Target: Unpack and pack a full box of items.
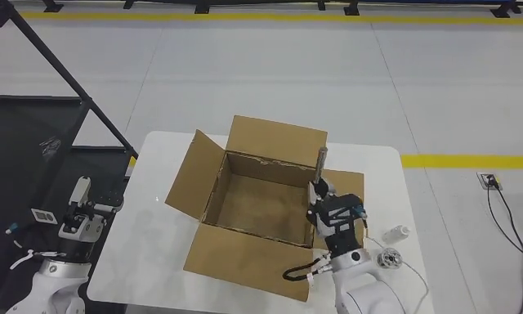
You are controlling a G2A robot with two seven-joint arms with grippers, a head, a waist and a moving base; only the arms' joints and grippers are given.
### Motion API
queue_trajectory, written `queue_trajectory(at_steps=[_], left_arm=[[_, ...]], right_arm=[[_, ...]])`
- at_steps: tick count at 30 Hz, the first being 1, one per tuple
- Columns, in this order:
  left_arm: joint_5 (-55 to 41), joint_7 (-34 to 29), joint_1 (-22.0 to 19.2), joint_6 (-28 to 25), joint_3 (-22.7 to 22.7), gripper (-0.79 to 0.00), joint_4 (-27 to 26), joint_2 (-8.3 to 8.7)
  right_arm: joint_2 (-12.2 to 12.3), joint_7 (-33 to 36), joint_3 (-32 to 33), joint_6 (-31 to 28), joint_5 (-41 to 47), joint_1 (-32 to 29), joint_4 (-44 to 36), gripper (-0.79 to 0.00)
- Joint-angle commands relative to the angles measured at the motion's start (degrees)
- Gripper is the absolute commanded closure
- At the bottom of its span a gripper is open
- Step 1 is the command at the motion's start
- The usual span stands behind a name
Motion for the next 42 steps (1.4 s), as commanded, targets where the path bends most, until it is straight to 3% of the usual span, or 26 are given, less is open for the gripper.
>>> queue_trajectory(at_steps=[1, 4, 8, 15, 20, 31, 42], left_arm=[[0.0, 0.0, 0.0, 0.0, 0.0, -0.785, 0.0, 0.00], [0.0, 0.0, 0.0, 0.0, 0.0, -0.785, 0.0, 0.00], [0.0, 0.0, 0.0, 0.0, 0.0, -0.785, 0.0, 0.00], [0.0, 0.0, 0.0, 0.0, 0.0, -0.785, 0.0, 0.00], [0.0, 0.0, 0.0, 0.0, 0.0, -0.785, 0.0, 0.00], [0.0, 0.0, 0.0, 0.0, 0.0, -0.785, 0.0, 0.00], [0.0, 0.0, 0.0, 0.0, 0.0, -0.785, 0.0, 0.00]], right_arm=[[0.3, 0.2, 2.9, 0.1, 1.1, -4.0, -4.1, 0.000], [0.7, 0.9, 7.4, -0.8, 4.6, -8.1, -7.6, 0.000], [1.0, 5.5, 14.2, -3.6, 14.4, -9.6, -6.0, 0.000], [1.9, 23.2, 23.0, -13.1, 34.6, -1.0, 4.4, 0.000], [2.8, 29.6, 27.1, -18.8, 43.9, 3.8, 10.9, 0.000], [3.8, 36.3, 25.7, -21.6, 52.8, 10.2, 20.5, 0.000], [4.1, 30.2, 20.7, -25.1, 53.3, 15.0, 27.9, 0.000]])
